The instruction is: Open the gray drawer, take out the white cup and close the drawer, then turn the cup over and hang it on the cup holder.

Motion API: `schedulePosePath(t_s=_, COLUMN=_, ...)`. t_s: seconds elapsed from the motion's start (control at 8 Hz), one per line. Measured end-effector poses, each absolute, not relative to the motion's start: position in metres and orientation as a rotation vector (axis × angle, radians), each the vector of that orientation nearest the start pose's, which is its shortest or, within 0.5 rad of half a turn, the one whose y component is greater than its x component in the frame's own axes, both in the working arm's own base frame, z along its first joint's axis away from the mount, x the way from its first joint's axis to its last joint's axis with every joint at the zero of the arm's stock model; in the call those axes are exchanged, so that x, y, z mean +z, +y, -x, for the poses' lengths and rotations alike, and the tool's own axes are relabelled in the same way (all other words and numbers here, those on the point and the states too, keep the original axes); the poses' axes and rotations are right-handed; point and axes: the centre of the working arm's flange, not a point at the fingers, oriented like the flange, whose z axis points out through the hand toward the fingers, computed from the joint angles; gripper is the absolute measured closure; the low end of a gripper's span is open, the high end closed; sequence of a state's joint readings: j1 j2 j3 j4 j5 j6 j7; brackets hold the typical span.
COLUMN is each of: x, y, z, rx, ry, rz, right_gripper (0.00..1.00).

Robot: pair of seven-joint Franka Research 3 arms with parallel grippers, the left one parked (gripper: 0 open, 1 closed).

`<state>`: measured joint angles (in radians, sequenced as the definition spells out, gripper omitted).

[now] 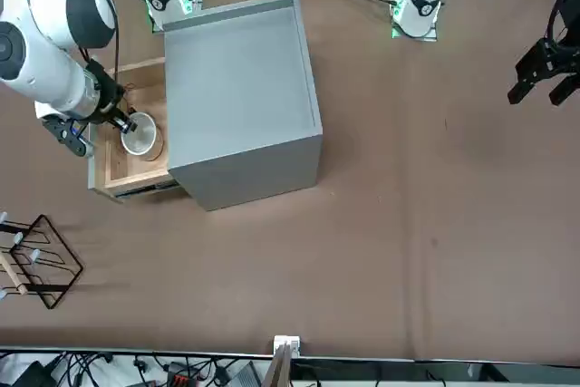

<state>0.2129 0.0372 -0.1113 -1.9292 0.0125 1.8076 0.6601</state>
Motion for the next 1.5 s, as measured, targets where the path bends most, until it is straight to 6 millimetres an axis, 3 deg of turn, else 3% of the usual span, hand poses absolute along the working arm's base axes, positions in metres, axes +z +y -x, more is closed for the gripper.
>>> schedulePosePath(t_s=0.5, x=0.525, y=0.059, z=-0.553, rx=0.201, ry=0.879, rz=3.014, right_gripper=0.96)
schedulePosePath(t_s=0.62, x=0.55, y=0.053, z=-0.552, rx=0.193, ry=0.851, rz=2.993, right_gripper=0.96)
schedulePosePath(t_s=0.75, x=0.572, y=0.034, z=-0.548, rx=0.208, ry=0.798, rz=2.995, right_gripper=0.96)
schedulePosePath(t_s=0.88, x=0.59, y=0.004, z=-0.543, rx=0.238, ry=0.72, rz=3.005, right_gripper=0.96)
schedulePosePath(t_s=1.12, x=0.609, y=-0.078, z=-0.53, rx=0.241, ry=0.538, rz=3.011, right_gripper=0.96)
schedulePosePath(t_s=1.5, x=0.599, y=-0.2, z=-0.504, rx=0.218, ry=0.289, rz=3.007, right_gripper=0.96)
